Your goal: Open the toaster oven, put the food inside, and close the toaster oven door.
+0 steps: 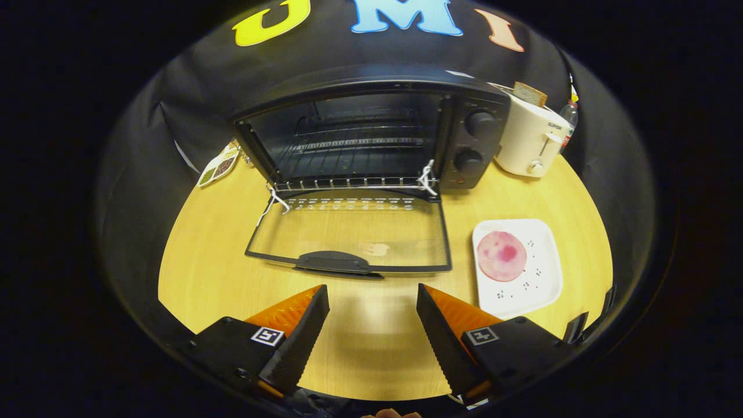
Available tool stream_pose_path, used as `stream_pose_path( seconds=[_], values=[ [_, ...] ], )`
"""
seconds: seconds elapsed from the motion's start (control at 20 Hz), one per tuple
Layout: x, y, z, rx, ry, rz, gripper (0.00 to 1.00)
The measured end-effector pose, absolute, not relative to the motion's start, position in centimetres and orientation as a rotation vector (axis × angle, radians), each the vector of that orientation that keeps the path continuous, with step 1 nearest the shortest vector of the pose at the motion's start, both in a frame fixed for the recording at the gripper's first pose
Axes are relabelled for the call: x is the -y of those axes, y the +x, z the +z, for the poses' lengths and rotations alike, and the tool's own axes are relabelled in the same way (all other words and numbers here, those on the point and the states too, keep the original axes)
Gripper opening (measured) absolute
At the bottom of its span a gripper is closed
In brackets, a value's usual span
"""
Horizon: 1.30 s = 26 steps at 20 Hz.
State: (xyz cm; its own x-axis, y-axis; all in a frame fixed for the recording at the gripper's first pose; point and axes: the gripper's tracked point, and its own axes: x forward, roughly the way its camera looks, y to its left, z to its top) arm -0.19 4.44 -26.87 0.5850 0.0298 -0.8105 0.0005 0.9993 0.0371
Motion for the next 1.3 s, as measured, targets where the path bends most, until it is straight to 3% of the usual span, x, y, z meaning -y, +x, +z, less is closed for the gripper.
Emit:
stream_pose_path(
  seconds=[0.6, 1.3],
  values=[
    [12.1, -1.1, -23.0, -0.923, 0.013, -0.127, 0.98],
    [19.9, 1.8, -30.7, -1.147, 0.006, -0.027, 0.98]
  ],
)
